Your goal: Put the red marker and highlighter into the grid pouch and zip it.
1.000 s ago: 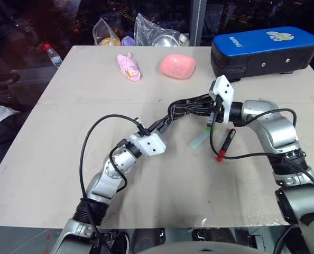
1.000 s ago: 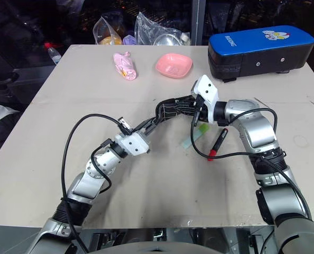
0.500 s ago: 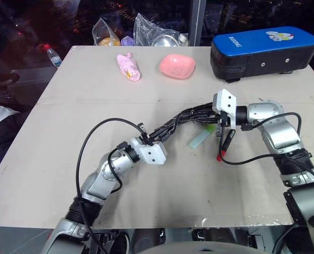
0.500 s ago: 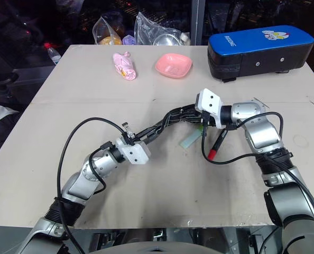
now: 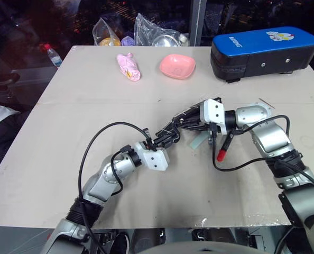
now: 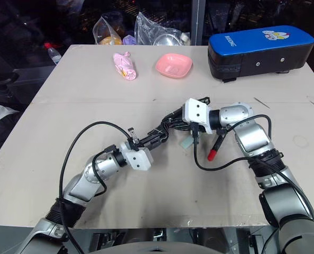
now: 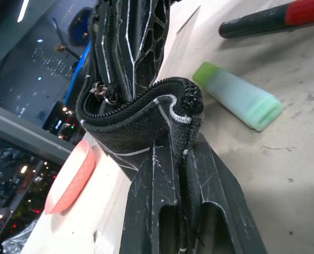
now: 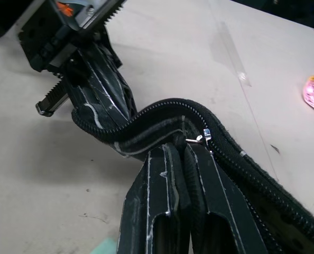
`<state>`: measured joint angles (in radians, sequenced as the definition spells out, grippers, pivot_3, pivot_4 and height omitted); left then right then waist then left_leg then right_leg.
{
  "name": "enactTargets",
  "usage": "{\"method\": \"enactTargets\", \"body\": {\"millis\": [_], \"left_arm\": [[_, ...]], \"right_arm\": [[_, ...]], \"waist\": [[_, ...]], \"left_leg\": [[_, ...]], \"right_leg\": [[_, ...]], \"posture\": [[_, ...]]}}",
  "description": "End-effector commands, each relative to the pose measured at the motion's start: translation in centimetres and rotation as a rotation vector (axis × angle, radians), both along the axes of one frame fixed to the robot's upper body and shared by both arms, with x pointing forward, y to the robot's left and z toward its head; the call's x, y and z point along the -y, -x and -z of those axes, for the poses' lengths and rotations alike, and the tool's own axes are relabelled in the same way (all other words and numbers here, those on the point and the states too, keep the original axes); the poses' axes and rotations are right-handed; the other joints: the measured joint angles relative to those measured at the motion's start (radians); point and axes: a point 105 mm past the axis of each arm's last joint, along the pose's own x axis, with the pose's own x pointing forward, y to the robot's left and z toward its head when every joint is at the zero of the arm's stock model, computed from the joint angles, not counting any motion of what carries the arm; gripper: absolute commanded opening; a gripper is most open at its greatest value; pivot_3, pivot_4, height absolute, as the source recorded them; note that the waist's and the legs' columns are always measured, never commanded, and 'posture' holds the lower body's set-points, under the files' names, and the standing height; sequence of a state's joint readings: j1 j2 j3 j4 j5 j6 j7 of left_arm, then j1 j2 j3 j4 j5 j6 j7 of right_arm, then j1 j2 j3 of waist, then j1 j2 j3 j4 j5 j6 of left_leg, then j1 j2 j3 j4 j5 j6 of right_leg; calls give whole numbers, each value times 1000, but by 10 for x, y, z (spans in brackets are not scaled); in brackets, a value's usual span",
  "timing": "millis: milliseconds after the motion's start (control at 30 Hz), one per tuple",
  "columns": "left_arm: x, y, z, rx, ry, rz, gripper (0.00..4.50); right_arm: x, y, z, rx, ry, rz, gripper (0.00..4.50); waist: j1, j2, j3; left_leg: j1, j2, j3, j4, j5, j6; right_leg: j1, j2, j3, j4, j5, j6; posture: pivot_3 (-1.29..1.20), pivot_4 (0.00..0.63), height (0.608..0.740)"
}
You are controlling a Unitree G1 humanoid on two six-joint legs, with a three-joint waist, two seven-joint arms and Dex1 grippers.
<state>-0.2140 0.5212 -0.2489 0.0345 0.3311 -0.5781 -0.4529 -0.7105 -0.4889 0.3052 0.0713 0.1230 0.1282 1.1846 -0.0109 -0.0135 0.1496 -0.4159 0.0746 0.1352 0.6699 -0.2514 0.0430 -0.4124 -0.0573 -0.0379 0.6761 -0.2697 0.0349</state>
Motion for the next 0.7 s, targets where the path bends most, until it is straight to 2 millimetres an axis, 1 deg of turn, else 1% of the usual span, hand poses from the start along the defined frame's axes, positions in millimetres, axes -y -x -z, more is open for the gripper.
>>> {"method": "enactTargets", "body": {"millis": [33,233,433,533,700], "left_arm": [[7,5,-5,14,24,39,0],[7,2,-7,17,36,33,0],[7,-1,-10,20,64,15,0],[6,-3,-12,27,80,-1,0],[3,-5,-16,44,100,-28,0]], "right_arm": [[-8,11,-4,74,38,-76,60],[-9,17,5,124,116,-121,60],[-4,20,11,187,190,-167,60],[-4,16,7,219,181,-161,60],[4,-12,-13,289,120,-12,60]], "waist": [[0,0,0],[0,0,0],[1,0,0],[1,0,0],[0,0,0]], "left_leg": [[0,0,0,0,0,0],[0,0,0,0,0,0],[0,0,0,0,0,0],[0,0,0,0,0,0],[0,0,0,0,0,0]], "right_leg": [[0,0,0,0,0,0],[0,0,0,0,0,0],[0,0,0,0,0,0],[0,0,0,0,0,0],[0,0,0,1,0,0]], "posture": [[0,150,740],[0,150,740],[0,150,740],[0,150,740],[0,150,740]]}}
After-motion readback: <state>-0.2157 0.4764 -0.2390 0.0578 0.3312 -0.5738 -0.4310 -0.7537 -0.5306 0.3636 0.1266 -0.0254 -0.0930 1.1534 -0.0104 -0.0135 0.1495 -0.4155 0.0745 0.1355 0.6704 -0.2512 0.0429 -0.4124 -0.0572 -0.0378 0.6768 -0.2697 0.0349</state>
